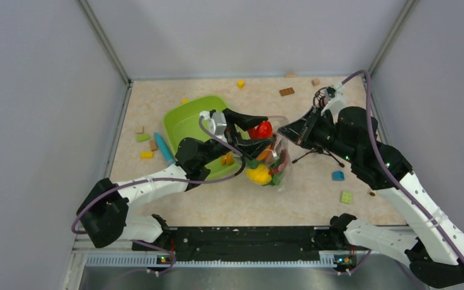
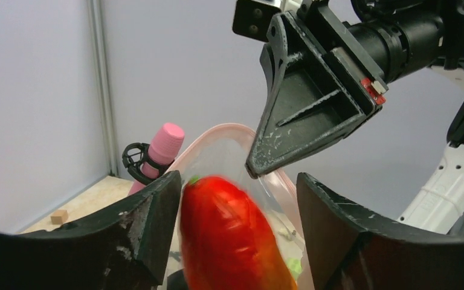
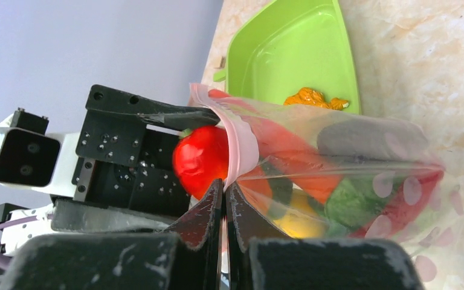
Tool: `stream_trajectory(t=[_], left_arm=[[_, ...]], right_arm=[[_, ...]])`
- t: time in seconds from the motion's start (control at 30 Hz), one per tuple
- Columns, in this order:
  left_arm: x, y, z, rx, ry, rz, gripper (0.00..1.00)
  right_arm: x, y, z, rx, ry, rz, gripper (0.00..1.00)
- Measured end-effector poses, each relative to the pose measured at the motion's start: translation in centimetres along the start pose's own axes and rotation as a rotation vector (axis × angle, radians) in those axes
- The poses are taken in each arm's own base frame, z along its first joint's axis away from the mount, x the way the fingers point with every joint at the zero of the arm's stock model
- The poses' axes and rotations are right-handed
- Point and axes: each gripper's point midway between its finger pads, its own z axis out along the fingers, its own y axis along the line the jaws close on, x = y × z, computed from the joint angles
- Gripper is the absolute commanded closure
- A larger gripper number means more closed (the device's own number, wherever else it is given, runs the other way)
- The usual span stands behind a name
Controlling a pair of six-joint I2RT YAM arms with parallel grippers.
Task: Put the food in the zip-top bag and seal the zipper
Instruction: Place the fake bread in the zipper food storage bag.
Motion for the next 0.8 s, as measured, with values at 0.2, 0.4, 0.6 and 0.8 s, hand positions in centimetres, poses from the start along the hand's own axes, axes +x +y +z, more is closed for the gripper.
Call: stream_trajectory(t=[0.2,0.4,0.6,0.8], left_arm=[[0.0,-0.9,-0.2,0.005,0.022,-0.017,0.03],[-1.9,-1.4,-1.0,-0.025,0.034,-0.027,0.03],[-2.4,-1.7,-1.6,-0.052,0.076,-0.058,0.02],[-2.4,1.9,-3.2,-0.307,0.133,-0.082,0.02]], right_arm=[[-0.3,0.1,-0.2,-0.004,-0.020,0.007,1.00],[-0.6,-0.6,-0.8,0.016,-0.056,0.007,1.00],[-0.9,-1.0,-1.1,0.029,-0.079,0.006,1.00],[-0.7,-1.8,-1.1,0.046,-0.088,-0.016,1.00]])
